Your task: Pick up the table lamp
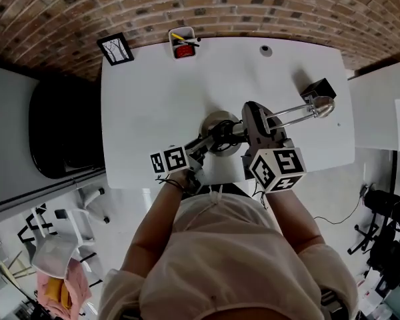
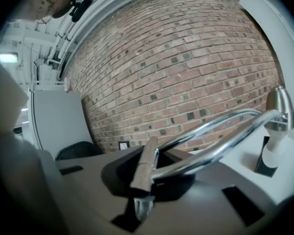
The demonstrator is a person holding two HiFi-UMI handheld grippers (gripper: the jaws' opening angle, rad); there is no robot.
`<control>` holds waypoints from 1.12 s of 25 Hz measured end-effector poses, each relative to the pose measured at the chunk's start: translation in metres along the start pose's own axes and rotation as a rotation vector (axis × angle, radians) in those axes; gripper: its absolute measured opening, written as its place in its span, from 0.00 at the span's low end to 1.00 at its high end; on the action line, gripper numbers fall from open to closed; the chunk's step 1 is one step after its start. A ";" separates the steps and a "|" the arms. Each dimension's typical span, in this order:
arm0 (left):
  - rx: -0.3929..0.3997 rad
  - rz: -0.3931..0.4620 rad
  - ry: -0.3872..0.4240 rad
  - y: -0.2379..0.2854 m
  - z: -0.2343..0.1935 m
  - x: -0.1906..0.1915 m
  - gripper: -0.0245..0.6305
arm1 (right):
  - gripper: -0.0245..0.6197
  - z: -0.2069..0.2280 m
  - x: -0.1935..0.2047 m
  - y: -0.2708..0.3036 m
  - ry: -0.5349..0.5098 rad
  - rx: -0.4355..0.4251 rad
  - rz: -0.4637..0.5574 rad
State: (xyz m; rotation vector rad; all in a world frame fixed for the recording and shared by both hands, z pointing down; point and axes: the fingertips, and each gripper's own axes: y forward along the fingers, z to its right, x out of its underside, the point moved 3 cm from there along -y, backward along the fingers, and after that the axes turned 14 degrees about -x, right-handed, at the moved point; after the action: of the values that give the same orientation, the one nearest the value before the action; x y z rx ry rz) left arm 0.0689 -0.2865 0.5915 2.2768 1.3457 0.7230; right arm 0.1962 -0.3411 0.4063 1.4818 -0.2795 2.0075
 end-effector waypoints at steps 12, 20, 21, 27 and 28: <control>0.093 0.194 0.042 -0.054 0.070 -0.074 0.28 | 0.10 -0.048 -0.107 0.017 -0.118 -0.118 0.082; 0.137 0.280 0.053 -0.085 0.090 -0.090 0.28 | 0.10 -0.074 -0.137 0.015 -0.147 -0.150 0.115; 0.139 0.278 0.051 -0.086 0.090 -0.088 0.28 | 0.10 -0.075 -0.136 0.014 -0.147 -0.148 0.112; 0.129 0.264 0.047 -0.087 0.083 -0.081 0.28 | 0.10 -0.080 -0.130 0.014 -0.157 -0.151 0.096; 0.127 0.263 0.045 -0.087 0.082 -0.081 0.28 | 0.10 -0.080 -0.129 0.014 -0.157 -0.149 0.095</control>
State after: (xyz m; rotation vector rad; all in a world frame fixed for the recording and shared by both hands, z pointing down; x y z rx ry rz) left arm 0.0276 -0.3246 0.4583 2.5852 1.1525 0.7966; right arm 0.1476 -0.3569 0.2628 1.5588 -0.5625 1.9004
